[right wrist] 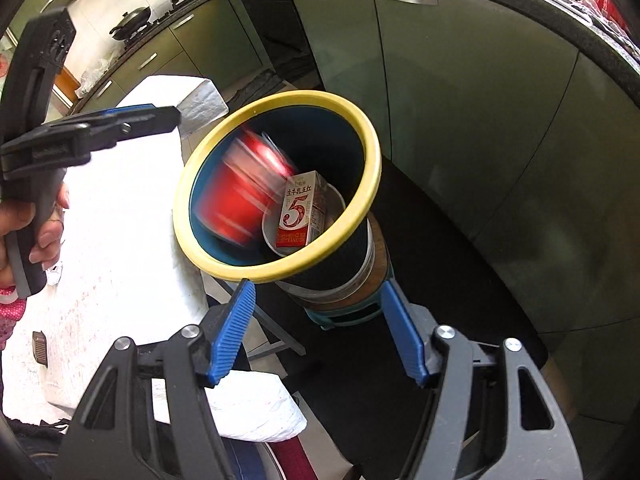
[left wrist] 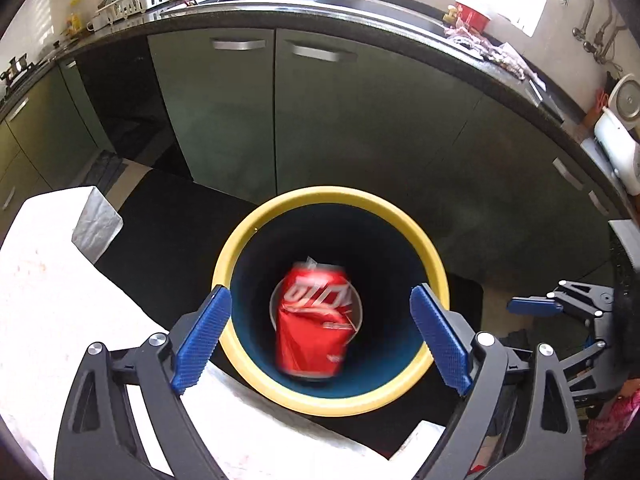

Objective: Collect trash
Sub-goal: 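Carry the cola can over the bin and open the left gripper, then grasp the silver snack wrapper with the right gripper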

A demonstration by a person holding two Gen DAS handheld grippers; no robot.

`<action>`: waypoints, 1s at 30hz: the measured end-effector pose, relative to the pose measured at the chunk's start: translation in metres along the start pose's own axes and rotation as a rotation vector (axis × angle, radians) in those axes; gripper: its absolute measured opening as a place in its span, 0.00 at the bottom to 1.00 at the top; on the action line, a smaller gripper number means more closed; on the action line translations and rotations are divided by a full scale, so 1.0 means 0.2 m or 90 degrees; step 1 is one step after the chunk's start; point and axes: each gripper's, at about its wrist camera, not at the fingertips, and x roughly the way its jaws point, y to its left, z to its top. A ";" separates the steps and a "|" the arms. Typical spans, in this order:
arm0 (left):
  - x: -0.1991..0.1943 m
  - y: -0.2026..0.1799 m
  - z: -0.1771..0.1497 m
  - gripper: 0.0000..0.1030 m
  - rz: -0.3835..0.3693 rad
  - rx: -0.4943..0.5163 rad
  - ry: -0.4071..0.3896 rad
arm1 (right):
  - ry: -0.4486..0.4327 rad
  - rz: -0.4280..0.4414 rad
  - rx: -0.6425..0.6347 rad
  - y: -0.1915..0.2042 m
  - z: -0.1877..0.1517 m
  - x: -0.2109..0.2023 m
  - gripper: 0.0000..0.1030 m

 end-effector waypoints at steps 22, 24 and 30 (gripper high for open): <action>-1.26 0.85 -1.10 0.96 0.166 -0.201 -0.226 | 0.032 0.005 -0.104 0.50 0.07 0.09 0.61; -1.33 0.98 -1.22 0.95 0.188 -0.238 -0.241 | 0.034 0.010 -0.130 0.61 0.08 0.09 0.61; -1.44 1.35 -1.54 0.96 0.320 -0.322 -0.253 | 0.053 0.043 -0.234 1.02 0.09 0.16 0.61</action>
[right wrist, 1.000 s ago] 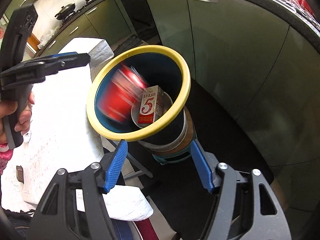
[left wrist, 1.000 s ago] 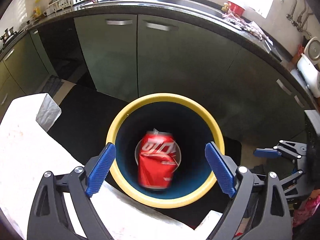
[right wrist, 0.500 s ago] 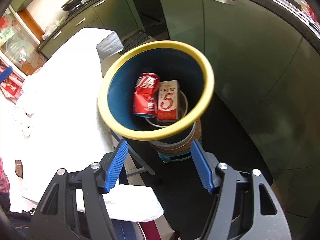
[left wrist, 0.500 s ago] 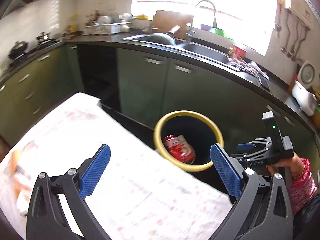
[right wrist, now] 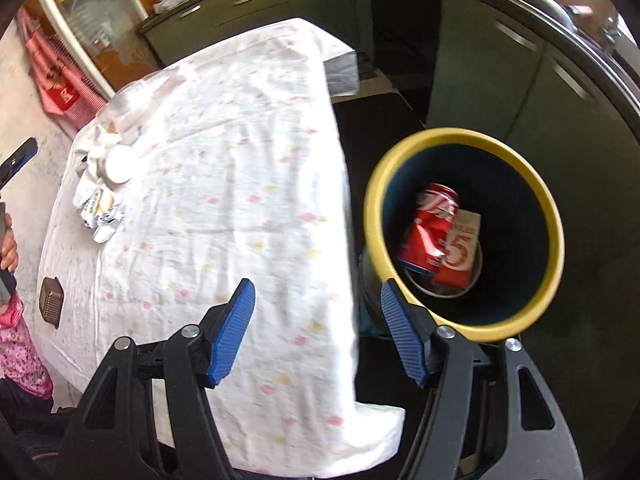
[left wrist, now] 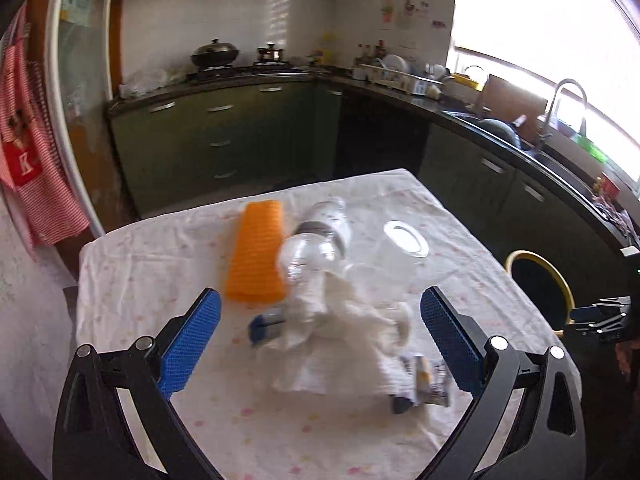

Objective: Collect trash
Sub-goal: 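Grasp the silver snack wrapper with the right gripper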

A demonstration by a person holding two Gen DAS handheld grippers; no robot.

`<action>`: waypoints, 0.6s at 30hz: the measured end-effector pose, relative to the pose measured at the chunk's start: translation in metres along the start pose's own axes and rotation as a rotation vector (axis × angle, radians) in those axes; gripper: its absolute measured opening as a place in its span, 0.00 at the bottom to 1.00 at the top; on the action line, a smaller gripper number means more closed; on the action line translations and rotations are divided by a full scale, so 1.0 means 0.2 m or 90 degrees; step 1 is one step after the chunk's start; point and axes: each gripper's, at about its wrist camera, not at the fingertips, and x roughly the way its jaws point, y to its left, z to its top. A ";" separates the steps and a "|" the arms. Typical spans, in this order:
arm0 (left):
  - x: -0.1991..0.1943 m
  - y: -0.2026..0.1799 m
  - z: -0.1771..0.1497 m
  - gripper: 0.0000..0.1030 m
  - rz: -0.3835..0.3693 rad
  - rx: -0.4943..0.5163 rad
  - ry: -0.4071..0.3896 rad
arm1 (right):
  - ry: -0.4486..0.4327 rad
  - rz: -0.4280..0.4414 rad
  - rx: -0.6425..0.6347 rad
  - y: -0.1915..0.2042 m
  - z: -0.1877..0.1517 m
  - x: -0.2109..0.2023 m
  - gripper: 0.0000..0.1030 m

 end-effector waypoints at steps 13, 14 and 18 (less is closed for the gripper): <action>0.17 0.51 -0.16 0.96 0.143 -0.071 0.007 | 0.056 0.090 -0.208 0.75 0.14 0.24 0.61; 0.16 0.53 -0.17 0.96 0.147 -0.079 0.006 | 0.057 0.097 -0.218 0.79 0.15 0.26 0.61; 0.17 0.61 -0.19 0.95 0.155 -0.108 0.005 | 0.048 0.116 -0.272 0.92 0.20 0.30 0.61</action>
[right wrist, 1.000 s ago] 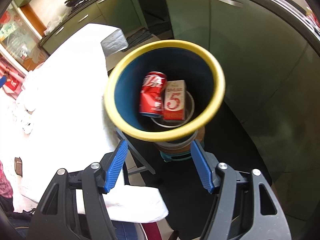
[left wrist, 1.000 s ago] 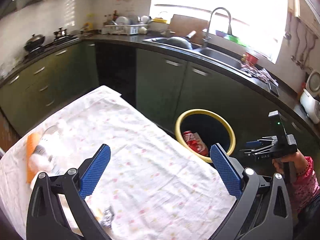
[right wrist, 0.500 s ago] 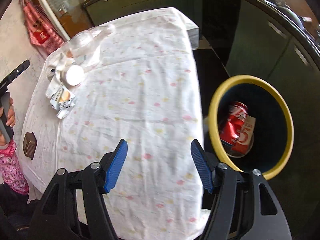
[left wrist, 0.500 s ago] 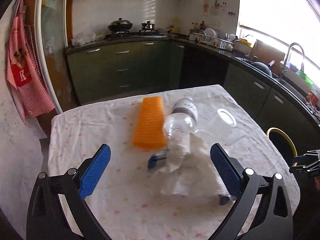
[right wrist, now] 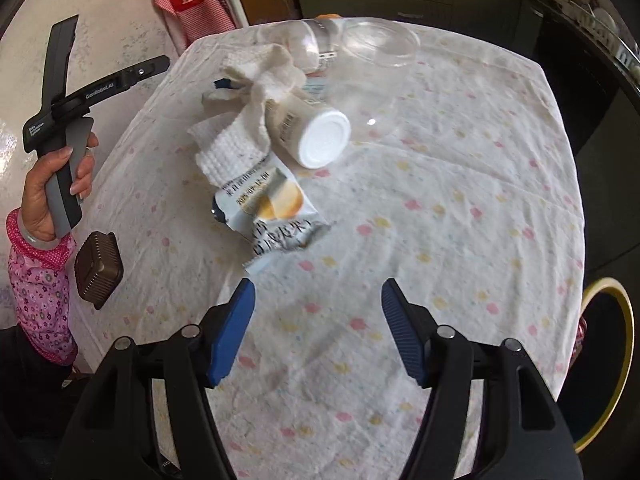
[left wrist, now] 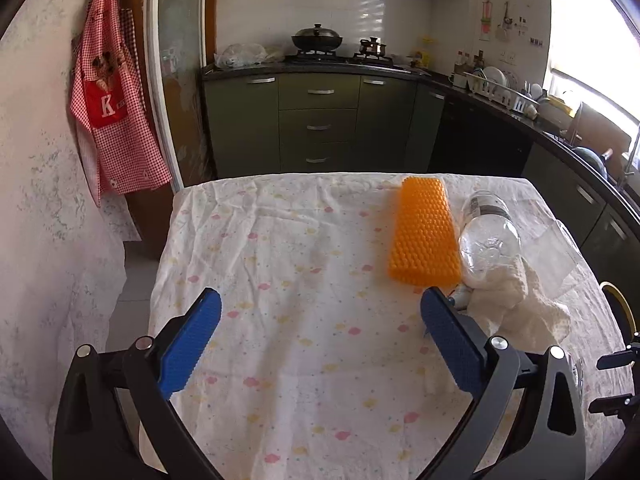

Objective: Collect trash
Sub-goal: 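Grasp the silver snack wrapper with the right gripper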

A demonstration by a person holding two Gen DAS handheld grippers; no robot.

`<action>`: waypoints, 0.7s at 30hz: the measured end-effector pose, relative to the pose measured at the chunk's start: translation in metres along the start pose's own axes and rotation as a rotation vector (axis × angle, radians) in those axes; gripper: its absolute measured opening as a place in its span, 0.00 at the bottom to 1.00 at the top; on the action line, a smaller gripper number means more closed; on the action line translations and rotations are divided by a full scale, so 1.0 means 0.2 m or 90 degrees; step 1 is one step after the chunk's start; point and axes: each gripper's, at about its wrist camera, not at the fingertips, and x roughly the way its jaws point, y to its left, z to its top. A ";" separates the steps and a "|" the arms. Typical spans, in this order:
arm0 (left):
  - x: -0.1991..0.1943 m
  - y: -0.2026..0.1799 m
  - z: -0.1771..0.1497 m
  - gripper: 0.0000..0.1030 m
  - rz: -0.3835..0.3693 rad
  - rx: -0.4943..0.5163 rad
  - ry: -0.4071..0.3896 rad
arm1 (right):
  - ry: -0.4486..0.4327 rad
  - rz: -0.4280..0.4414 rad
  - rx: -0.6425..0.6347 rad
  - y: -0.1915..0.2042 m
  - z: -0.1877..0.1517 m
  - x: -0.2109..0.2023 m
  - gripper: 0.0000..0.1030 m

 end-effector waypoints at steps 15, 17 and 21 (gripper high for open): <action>-0.01 -0.08 -0.01 0.95 -0.019 0.031 -0.006 | 0.028 -0.023 -0.212 0.15 0.24 0.19 0.70; -0.02 -0.09 -0.01 0.95 -0.023 0.035 -0.010 | 0.031 -0.004 -0.229 0.17 0.25 0.19 0.70; -0.03 -0.11 -0.01 0.96 -0.030 0.045 -0.012 | 0.052 0.016 -0.253 0.20 0.27 0.23 0.70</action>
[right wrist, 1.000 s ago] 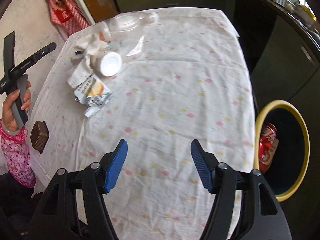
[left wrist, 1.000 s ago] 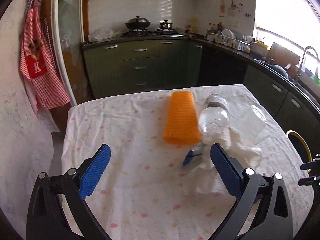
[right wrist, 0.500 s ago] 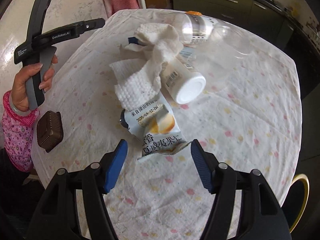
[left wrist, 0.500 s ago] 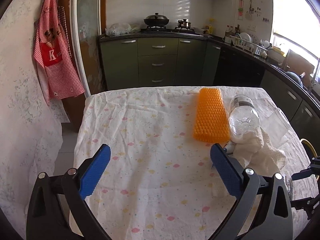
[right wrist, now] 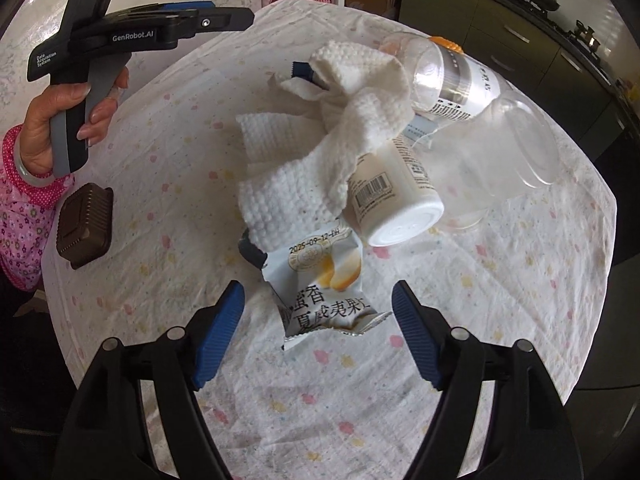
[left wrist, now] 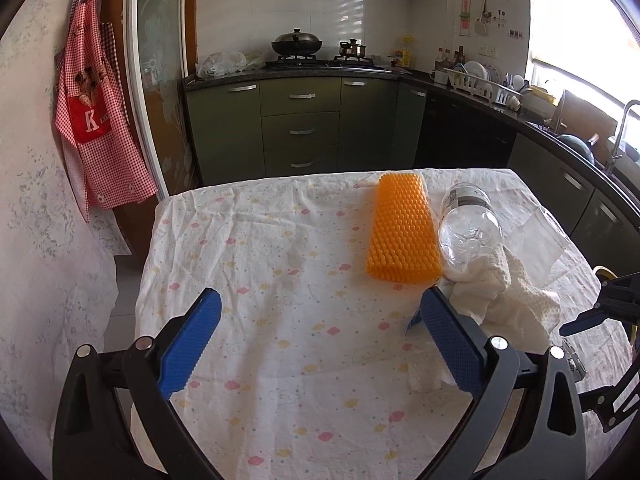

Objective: Collect trash
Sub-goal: 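Grasp the silver snack wrapper with the right gripper, then carry the snack wrapper over the bin and open the right gripper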

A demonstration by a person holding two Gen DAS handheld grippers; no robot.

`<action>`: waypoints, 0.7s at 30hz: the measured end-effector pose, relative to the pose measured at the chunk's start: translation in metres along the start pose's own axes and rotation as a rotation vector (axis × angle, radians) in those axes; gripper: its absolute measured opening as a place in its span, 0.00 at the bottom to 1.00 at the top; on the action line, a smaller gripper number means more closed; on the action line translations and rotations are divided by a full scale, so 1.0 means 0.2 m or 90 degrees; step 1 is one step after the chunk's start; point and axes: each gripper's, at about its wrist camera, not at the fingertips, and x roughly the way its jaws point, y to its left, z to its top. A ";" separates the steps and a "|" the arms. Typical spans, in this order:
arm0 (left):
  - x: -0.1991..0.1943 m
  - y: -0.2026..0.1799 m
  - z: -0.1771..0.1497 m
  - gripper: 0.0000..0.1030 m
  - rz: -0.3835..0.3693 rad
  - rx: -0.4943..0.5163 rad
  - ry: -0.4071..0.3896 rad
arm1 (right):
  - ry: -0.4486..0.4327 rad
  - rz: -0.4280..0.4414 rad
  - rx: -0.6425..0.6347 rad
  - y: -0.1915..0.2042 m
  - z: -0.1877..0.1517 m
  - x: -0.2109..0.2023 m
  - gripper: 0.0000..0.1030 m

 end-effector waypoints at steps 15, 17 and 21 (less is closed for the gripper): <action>0.00 -0.03 0.00 0.95 -0.007 0.005 0.001 | 0.031 -0.008 -0.013 0.03 0.04 0.07 0.41; 0.00 -0.04 0.00 0.95 -0.007 0.008 0.000 | 0.027 -0.008 -0.008 0.06 -0.01 0.04 0.41; 0.00 -0.05 -0.01 0.95 -0.007 0.012 0.002 | 0.025 -0.012 0.016 0.10 -0.10 -0.01 0.41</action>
